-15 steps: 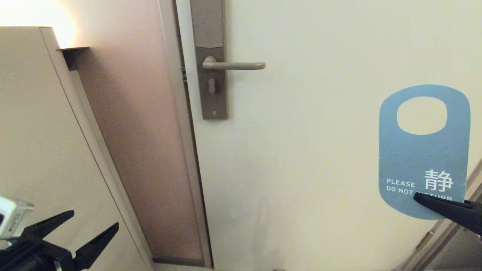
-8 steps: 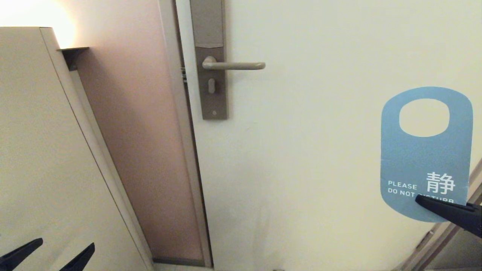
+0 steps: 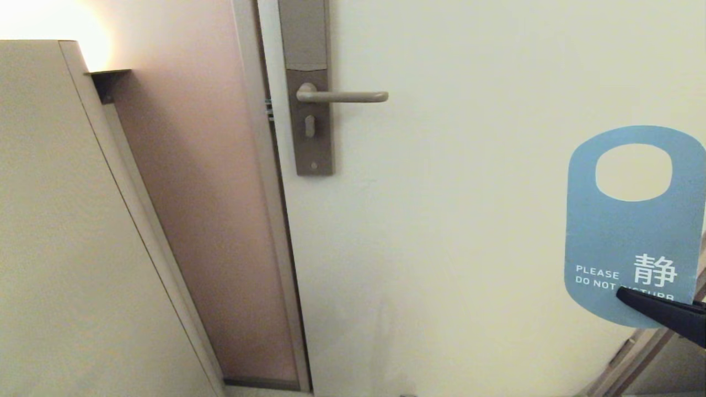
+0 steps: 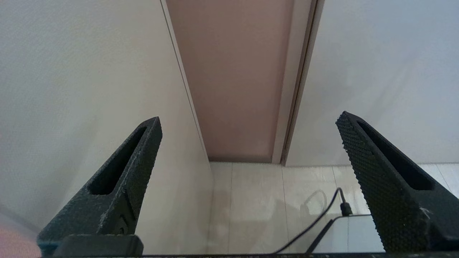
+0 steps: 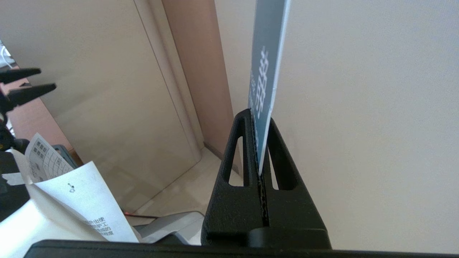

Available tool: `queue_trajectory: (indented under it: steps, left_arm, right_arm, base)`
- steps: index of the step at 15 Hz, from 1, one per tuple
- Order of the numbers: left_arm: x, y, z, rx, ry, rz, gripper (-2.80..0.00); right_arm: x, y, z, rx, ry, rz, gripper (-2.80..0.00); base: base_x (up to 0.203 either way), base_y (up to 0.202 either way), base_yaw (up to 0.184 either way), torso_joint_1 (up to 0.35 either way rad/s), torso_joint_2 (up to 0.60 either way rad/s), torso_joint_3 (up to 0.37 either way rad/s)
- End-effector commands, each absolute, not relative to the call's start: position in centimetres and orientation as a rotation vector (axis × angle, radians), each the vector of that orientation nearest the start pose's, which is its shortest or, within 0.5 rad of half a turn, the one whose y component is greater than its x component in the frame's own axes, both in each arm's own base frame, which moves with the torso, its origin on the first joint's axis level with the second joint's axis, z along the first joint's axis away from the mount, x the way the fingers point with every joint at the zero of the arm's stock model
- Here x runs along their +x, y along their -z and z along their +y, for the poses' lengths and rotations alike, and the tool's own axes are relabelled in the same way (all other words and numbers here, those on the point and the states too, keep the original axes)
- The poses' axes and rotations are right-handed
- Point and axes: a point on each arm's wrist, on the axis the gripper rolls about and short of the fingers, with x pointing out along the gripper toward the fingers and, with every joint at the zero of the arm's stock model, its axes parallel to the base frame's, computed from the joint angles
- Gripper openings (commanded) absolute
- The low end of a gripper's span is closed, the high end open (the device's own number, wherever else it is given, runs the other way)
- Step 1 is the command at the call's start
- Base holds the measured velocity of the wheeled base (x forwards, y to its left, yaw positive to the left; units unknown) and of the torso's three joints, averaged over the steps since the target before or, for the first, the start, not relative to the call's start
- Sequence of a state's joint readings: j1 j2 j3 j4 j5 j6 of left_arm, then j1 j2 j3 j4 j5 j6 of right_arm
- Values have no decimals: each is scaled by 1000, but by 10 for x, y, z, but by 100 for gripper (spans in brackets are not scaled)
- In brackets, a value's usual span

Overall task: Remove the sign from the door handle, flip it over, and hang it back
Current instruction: Hang the sign back with the other side facing out

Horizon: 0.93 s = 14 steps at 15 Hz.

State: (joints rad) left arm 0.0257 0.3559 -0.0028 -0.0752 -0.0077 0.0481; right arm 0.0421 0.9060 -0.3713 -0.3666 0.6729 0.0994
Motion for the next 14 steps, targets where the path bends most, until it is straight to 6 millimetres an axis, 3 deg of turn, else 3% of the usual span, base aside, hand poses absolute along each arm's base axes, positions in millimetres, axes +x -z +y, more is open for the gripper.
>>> queue_trajectory:
  steps: [1,5,14]
  left_arm:
    - [-7,-83,0,47,-8,159,0]
    - [-22,-76,0,56,12,15,0]
    - [-23,-76,0,27,3,5,0]
  right_arm:
    - [95,-198,18,141,-711,176,-280]
    - [87,-196,17,135,-691,154,-280]
    - [67,-182,16,129,-641,131,-280]
  base:
    - [0,0,0,0,0,0]
    - [0,0,0,0,0,0]
    - [0,0,0,0,0,0]
